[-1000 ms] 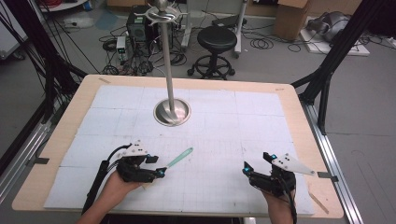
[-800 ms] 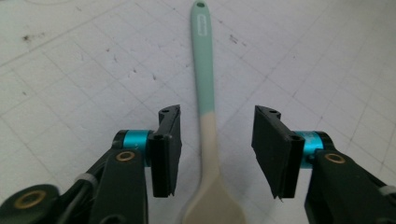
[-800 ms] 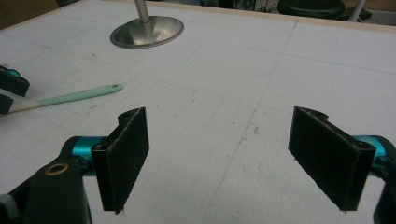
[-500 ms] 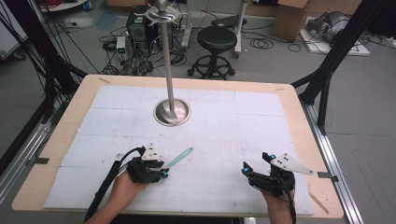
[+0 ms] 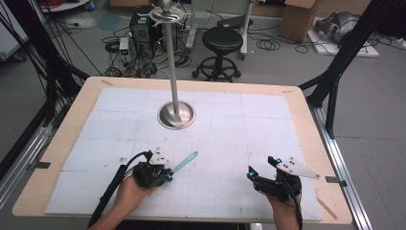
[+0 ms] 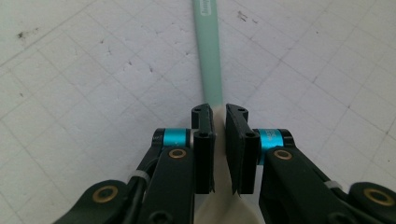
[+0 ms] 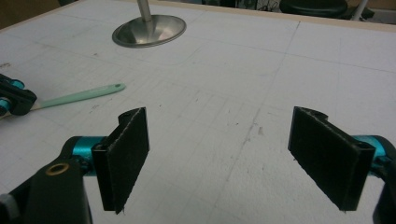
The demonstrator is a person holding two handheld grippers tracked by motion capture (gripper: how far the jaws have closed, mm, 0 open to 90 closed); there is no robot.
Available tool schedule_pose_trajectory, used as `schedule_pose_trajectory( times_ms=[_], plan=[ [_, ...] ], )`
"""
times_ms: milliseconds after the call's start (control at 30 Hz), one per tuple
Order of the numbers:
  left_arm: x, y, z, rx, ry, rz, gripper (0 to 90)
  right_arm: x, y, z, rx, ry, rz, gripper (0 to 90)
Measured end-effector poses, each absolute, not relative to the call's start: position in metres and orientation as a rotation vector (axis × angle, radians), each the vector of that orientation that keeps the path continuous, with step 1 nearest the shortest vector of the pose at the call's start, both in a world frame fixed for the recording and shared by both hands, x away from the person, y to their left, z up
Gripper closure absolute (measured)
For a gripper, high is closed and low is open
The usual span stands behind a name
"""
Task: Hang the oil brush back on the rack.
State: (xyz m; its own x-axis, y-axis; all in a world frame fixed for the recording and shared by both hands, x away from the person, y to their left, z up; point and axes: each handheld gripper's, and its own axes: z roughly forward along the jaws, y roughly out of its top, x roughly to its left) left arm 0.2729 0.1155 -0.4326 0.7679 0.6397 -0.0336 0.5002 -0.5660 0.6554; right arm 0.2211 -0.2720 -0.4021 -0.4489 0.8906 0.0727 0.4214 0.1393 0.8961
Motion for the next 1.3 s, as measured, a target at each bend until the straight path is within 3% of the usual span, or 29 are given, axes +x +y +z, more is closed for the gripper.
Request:
schedule_pose_trajectory(
  times_ms=[467,867,1033,1300],
  plan=[
    [0.274,0.119,-0.430,2.267,0.846,0.261,82.4,0.220,-0.275,-0.402,1.261,1.926,1.280,19.5],
    [0.272,0.140,-0.410,2.067,0.844,0.187,82.3,0.220,-0.273,-0.401,1.260,1.929,1.291,19.5],
    [0.265,0.146,-0.401,1.979,0.805,0.214,82.2,0.222,-0.268,-0.401,1.263,1.929,1.358,19.4],
    [0.248,0.149,-0.388,1.868,0.722,0.265,82.2,0.228,-0.227,-0.391,1.190,1.997,1.544,19.4]
  ],
)
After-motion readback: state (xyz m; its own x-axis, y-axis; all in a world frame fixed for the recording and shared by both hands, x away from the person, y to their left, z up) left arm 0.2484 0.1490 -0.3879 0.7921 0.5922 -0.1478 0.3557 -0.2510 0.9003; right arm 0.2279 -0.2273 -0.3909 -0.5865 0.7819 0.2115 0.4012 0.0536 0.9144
